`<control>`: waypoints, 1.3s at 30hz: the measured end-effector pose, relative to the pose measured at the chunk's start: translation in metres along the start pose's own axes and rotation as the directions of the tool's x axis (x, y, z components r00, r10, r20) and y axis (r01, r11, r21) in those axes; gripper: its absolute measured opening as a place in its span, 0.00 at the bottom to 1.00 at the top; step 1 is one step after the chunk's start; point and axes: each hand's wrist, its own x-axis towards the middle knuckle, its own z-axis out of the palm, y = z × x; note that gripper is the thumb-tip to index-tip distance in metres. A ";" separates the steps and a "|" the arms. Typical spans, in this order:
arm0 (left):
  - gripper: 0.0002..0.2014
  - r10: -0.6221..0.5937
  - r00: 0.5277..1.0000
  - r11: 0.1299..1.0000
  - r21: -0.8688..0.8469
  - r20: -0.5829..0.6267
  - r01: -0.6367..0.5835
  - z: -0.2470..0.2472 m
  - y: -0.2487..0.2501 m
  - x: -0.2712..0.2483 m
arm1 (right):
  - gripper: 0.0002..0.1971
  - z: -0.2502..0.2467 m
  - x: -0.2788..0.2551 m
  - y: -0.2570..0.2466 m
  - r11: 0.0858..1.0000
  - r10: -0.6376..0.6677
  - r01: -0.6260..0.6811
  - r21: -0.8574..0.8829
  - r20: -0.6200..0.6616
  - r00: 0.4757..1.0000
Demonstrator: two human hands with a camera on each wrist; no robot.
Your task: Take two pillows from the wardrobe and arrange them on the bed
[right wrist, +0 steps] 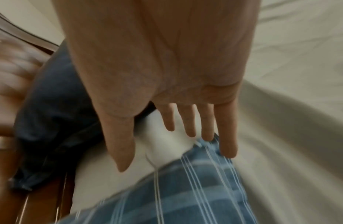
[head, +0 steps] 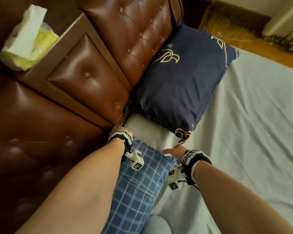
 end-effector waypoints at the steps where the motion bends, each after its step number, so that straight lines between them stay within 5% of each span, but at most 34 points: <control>1: 0.33 -0.057 0.996 0.998 -0.019 -0.070 0.056 0.005 -0.015 0.000 | 0.46 0.010 0.000 0.005 0.998 -0.020 0.023 -0.056 0.059 0.998; 4: 0.42 -0.183 0.976 0.979 -0.112 -0.118 0.170 0.016 -0.045 -0.008 | 0.41 0.044 0.007 0.026 0.993 -0.066 0.080 -0.088 0.153 0.986; 6: 0.35 -0.174 0.984 0.965 -0.203 -0.033 0.164 0.016 -0.058 -0.010 | 0.36 0.060 0.011 0.034 0.986 -0.127 0.132 -0.099 0.059 0.990; 9: 0.17 -0.025 0.997 0.957 -0.291 -0.071 0.003 0.009 -0.060 -0.009 | 0.25 0.061 0.012 0.039 0.977 -0.211 0.208 -0.051 -0.067 0.975; 12: 0.12 0.084 0.991 0.935 -0.337 -0.108 -0.116 -0.003 -0.036 -0.014 | 0.16 0.041 0.011 0.030 0.968 -0.238 0.248 0.030 -0.189 0.953; 18: 0.15 0.129 0.981 0.933 -0.318 -0.142 -0.168 0.001 -0.008 0.003 | 0.20 0.025 0.019 0.015 0.944 -0.219 0.293 0.153 -0.377 0.900; 25: 0.33 0.100 0.985 0.899 -0.411 -0.143 -0.151 0.011 0.007 0.011 | 0.38 0.026 0.019 0.014 0.972 -0.081 0.140 0.190 -0.288 0.954; 29: 0.36 0.075 0.985 0.956 -0.270 -0.157 -0.115 0.019 0.023 0.006 | 0.40 0.023 0.019 0.019 0.982 -0.058 0.103 0.158 -0.270 0.961; 33: 0.31 0.085 0.954 0.972 -0.187 -0.287 -0.143 0.026 0.032 -0.019 | 0.31 0.009 0.003 0.026 0.973 -0.126 0.158 0.166 -0.189 0.974; 37: 0.24 0.271 0.923 0.962 0.051 -0.273 -0.268 0.022 0.044 -0.069 | 0.29 -0.010 -0.025 0.044 0.932 -0.229 0.269 0.242 -0.181 0.956; 39: 0.24 0.366 0.917 0.931 0.064 -0.158 -0.360 0.030 0.057 -0.102 | 0.27 -0.024 -0.035 0.063 0.903 -0.264 0.315 0.291 -0.201 0.943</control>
